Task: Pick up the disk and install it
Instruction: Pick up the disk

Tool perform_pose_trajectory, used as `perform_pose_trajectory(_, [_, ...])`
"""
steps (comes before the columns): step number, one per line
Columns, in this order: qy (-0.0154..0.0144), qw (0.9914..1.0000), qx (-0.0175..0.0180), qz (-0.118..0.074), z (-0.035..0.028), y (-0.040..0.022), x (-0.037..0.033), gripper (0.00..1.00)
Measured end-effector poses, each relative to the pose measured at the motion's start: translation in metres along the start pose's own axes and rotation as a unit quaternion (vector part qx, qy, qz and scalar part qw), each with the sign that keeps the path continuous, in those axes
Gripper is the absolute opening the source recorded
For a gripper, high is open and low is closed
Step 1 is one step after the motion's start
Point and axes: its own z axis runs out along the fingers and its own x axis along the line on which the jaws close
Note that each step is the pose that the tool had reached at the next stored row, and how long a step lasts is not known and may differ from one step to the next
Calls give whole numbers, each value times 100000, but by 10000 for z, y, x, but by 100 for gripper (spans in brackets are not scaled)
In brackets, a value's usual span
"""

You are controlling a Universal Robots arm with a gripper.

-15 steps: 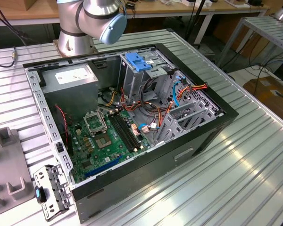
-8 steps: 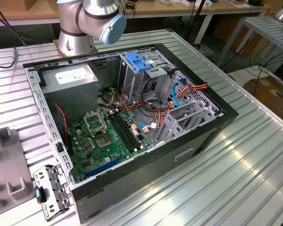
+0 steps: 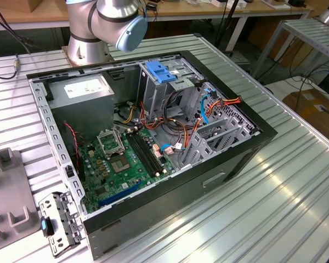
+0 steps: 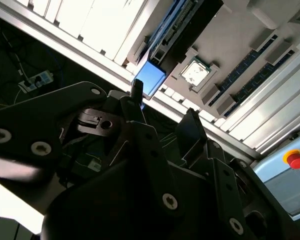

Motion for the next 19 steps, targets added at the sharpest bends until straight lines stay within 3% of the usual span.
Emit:
perform_pose_trajectory(9, [0, 100000, 5, -1, 0, 0, 0, 54])
perform_pose_trajectory(13, [29, 99995, 865, 413, 42, -2, -1, 54])
perform_pose_trajectory(15, [-35, 99950, 826, 3064, 83, -3, -3, 54])
perform_pose_trajectory(19, [-69, 99908, 809, 4213, 135, -6, -37, 54])
